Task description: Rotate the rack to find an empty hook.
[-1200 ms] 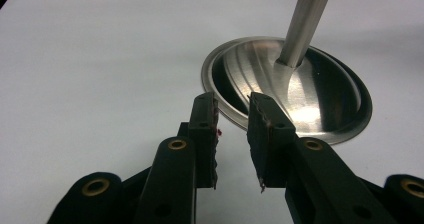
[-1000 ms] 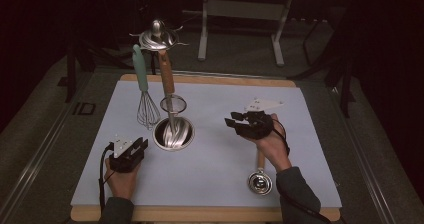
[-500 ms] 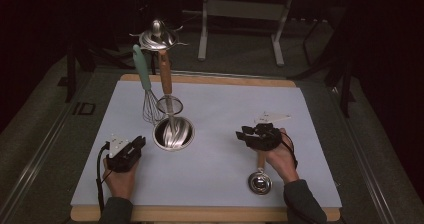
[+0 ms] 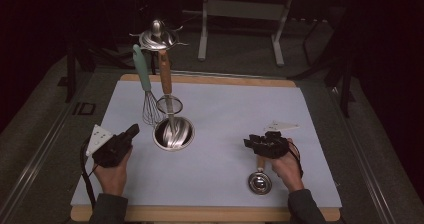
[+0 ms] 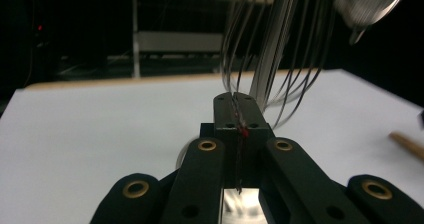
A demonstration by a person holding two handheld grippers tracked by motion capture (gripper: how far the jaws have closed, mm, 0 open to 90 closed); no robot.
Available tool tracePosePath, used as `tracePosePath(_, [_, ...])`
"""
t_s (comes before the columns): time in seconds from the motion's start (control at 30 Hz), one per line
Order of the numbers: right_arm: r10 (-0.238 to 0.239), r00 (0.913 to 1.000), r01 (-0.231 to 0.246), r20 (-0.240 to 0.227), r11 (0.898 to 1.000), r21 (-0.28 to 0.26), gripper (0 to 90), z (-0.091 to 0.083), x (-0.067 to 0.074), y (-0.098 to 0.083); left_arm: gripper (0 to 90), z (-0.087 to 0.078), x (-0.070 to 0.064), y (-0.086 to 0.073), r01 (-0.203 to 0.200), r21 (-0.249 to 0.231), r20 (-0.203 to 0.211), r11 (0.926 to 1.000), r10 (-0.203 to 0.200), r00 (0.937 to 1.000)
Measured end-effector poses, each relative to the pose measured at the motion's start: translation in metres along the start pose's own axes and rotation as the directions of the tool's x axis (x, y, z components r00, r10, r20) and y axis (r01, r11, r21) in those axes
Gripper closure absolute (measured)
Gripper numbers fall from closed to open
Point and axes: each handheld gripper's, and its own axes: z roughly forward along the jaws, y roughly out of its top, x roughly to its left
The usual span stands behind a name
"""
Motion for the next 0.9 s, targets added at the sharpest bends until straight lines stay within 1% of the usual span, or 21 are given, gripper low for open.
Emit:
tracePosePath(0.03, [0.0, 1.0, 0.0, 0.0, 1.0, 0.0, 63.9, 0.0, 0.0, 0.0, 90.0, 0.0, 0.0, 0.0, 0.0, 0.0, 0.0, 1.0, 0.0, 1.0])
tracePosePath(0.07, [0.019, 0.9998, -0.019, -0.008, 1.0, -0.008, 63.9, 0.002, -0.001, -0.004, 90.0, -0.003, -0.001, 0.01, 0.004, -0.03, 0.012, 0.9996, -0.003, 0.9999])
tracePosePath(0.17, [0.013, 0.9999, -0.013, 0.003, 1.0, 0.004, 63.9, 0.006, 0.0, -0.01, 90.0, -0.005, -0.003, 0.023, -0.004, -0.062, 0.025, 0.998, 0.006, 0.9997])
tracePosePath(0.2, [0.015, 0.9999, -0.015, 0.004, 1.0, 0.01, 63.8, 0.007, 0.001, -0.013, 90.0, -0.006, -0.003, 0.026, -0.003, -0.07, 0.031, 0.9976, 0.005, 0.9995])
tracePosePath(0.23, [0.015, 0.9999, -0.015, 0.003, 1.0, 0.013, 63.8, 0.008, 0.001, -0.014, 90.0, -0.006, -0.003, 0.026, -0.003, -0.07, 0.031, 0.9976, 0.005, 0.9995])
tracePosePath(0.27, [0.011, 0.9999, -0.012, 0.012, 0.999, 0.033, 63.8, 0.01, 0.0, -0.017, 90.0, -0.007, -0.005, 0.036, 0.001, -0.1, 0.045, 0.995, 0.003, 0.999])
tracePosePath(0.33, [0.006, 0.9996, -0.008, 0.027, 0.999, 0.043, 63.7, 0.012, -0.001, -0.018, 90.0, -0.008, -0.006, 0.044, 0.003, -0.122, 0.054, 0.9925, 0.004, 0.9985])
tracePosePath(0.4, [0.013, 0.9996, -0.014, 0.023, 0.999, 0.038, 63.7, 0.011, -0.001, -0.018, 90.0, -0.009, -0.007, 0.051, 0.006, -0.143, 0.063, 0.9896, 0.003, 0.998])
tracePosePath(0.5, [0.01, 0.9996, -0.011, 0.025, 0.999, 0.033, 63.6, 0.01, 0.001, -0.018, 90.0, -0.01, -0.01, 0.065, 0.003, -0.182, 0.074, 0.9833, 0.011, 0.9972])
tracePosePath(0.6, [0.01, 0.9996, -0.011, 0.027, 1.0, 0.028, 63.6, 0.007, 0.001, -0.018, 90.0, -0.01, -0.013, 0.076, -0.005, -0.208, 0.083, 0.9781, 0.022, 0.9963])
tracePosePath(0.73, [0.013, 0.9994, -0.014, 0.033, 1.0, 0.021, 63.6, 0.004, 0.0, -0.019, 90.0, -0.01, -0.018, 0.092, -0.009, -0.252, 0.092, 0.9677, 0.033, 0.9952])
tracePosePath(0.77, [0.014, 0.9993, -0.015, 0.034, 1.0, 0.022, 63.6, 0.003, -0.001, -0.02, 90.0, -0.01, -0.019, 0.096, -0.013, -0.266, 0.094, 0.964, 0.039, 0.9948])
tracePosePath(0.8, [0.014, 0.9994, -0.014, 0.032, 1.0, 0.021, 63.6, 0.003, -0.001, -0.02, 90.0, -0.01, -0.02, 0.099, -0.014, -0.273, 0.095, 0.9618, 0.042, 0.9946])
tracePosePath(0.83, [0.016, 0.9993, -0.016, 0.032, 1.0, 0.022, 63.6, 0.003, -0.001, -0.02, 90.0, -0.01, -0.021, 0.104, -0.018, -0.287, 0.094, 0.9577, 0.047, 0.9945])
tracePosePath(0.87, [0.017, 0.9993, -0.018, 0.032, 1.0, 0.022, 63.6, 0.003, -0.001, -0.021, 90.0, -0.01, -0.022, 0.107, -0.017, -0.292, 0.095, 0.9562, 0.047, 0.9944])
tracePosePath(0.9, [0.018, 0.9994, -0.018, 0.031, 1.0, 0.023, 63.7, 0.003, -0.001, -0.021, 90.0, -0.01, -0.023, 0.111, -0.013, -0.303, 0.099, 0.9528, 0.045, 0.9941])
